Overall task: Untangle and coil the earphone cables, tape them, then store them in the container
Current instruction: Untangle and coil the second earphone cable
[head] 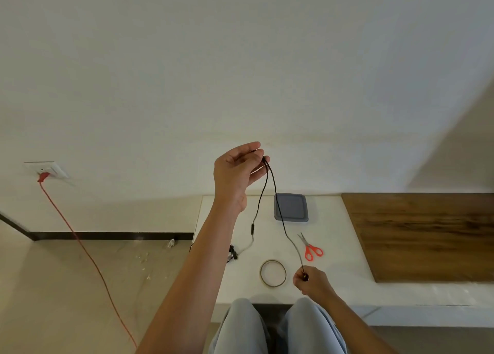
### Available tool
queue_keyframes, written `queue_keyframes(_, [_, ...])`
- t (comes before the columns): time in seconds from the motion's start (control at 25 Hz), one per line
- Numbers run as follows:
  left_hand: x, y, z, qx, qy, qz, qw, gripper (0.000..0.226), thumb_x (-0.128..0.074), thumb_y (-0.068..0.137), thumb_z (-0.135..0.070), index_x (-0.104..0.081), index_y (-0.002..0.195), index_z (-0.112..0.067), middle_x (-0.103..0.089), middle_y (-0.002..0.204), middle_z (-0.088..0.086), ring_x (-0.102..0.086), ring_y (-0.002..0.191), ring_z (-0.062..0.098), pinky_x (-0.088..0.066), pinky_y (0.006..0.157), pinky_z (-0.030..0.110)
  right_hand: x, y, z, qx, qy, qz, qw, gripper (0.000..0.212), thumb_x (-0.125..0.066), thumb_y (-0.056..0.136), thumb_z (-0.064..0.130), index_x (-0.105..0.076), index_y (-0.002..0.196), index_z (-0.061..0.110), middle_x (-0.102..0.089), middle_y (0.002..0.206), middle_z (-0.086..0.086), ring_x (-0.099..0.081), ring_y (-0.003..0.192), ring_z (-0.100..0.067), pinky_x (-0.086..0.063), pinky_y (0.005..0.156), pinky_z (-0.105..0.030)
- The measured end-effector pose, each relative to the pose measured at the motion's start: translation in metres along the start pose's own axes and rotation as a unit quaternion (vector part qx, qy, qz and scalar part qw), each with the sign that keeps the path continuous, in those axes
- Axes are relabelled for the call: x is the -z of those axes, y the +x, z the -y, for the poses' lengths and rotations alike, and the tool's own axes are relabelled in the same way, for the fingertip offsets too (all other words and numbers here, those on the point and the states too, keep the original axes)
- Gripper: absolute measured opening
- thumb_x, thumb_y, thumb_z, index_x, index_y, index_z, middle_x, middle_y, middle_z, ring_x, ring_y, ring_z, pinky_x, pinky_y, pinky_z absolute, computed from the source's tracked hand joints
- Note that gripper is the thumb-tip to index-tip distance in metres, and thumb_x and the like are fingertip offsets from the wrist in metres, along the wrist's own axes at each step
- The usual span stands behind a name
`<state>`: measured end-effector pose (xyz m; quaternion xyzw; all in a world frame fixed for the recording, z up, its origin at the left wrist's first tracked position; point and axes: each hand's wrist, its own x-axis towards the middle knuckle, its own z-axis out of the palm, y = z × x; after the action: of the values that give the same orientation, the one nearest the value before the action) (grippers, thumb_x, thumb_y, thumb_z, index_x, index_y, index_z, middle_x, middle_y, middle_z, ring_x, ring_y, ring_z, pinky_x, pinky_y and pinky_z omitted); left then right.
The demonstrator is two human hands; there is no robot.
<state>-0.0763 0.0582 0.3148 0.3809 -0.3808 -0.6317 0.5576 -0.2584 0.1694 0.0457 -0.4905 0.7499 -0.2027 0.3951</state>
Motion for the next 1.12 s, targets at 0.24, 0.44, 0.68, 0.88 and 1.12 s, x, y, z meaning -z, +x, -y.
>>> queue_keyframes(0.24, [0.003, 0.0, 0.007, 0.006, 0.008, -0.006, 1.0, 0.021, -0.062, 0.087, 0.005, -0.067, 0.107, -0.001, -0.069, 0.086, 0.012, -0.072, 0.078, 0.021, -0.06, 0.075, 0.033, 0.005, -0.002, -0.006, -0.015, 0.009, 0.012, 1.0, 0.023, -0.07, 0.081, 0.008, -0.06, 0.098, 0.019, -0.064, 0.103, -0.004, -0.059, 0.093, -0.017, -0.053, 0.084, -0.027])
queue_keyframes(0.44, [0.007, 0.0, 0.015, 0.016, 0.004, 0.005, 1.0, 0.02, -0.062, 0.087, 0.005, -0.067, 0.104, -0.003, -0.065, 0.085, 0.014, -0.072, 0.081, 0.024, -0.06, 0.072, 0.033, 0.026, -0.004, 0.036, -0.028, -0.006, -0.039, 0.999, 0.055, -0.068, 0.085, 0.013, -0.044, 0.134, 0.013, -0.05, 0.137, -0.009, -0.053, 0.111, -0.02, -0.042, 0.082, -0.018])
queue_keyframes(0.68, [0.005, -0.011, 0.041, 0.044, 0.051, 0.015, 0.998, 0.018, -0.065, 0.084, 0.005, -0.069, 0.101, -0.002, -0.068, 0.082, 0.013, -0.071, 0.079, 0.023, -0.059, 0.071, 0.028, 0.08, -0.047, 0.194, 0.22, 0.239, -0.146, 0.935, 0.027, -0.055, 0.094, 0.026, -0.059, 0.12, 0.022, -0.067, 0.106, 0.013, -0.063, 0.097, 0.003, -0.046, 0.077, -0.006])
queue_keyframes(0.88, [0.011, -0.011, 0.049, 0.049, 0.057, -0.032, 0.997, 0.013, -0.066, 0.086, -0.004, -0.073, 0.097, -0.007, -0.072, 0.088, 0.008, -0.065, 0.078, 0.016, -0.057, 0.073, 0.021, 0.084, -0.052, 0.199, 0.216, 0.217, -0.17, 0.937, 0.021, -0.056, 0.093, 0.007, -0.071, 0.104, 0.017, -0.073, 0.086, 0.004, -0.071, 0.067, -0.009, -0.059, 0.07, -0.026])
queue_keyframes(1.12, [0.025, 0.003, 0.035, 0.04, -0.034, -0.059, 0.997, 0.017, -0.054, 0.094, 0.001, -0.067, 0.104, 0.0, -0.069, 0.089, 0.012, -0.069, 0.08, 0.017, -0.059, 0.075, 0.027, 0.062, -0.04, 0.122, 0.126, 0.145, -0.181, 0.964, 0.013, -0.055, 0.094, 0.009, -0.062, 0.093, 0.02, -0.069, 0.081, 0.004, -0.068, 0.07, -0.011, -0.051, 0.056, -0.01])
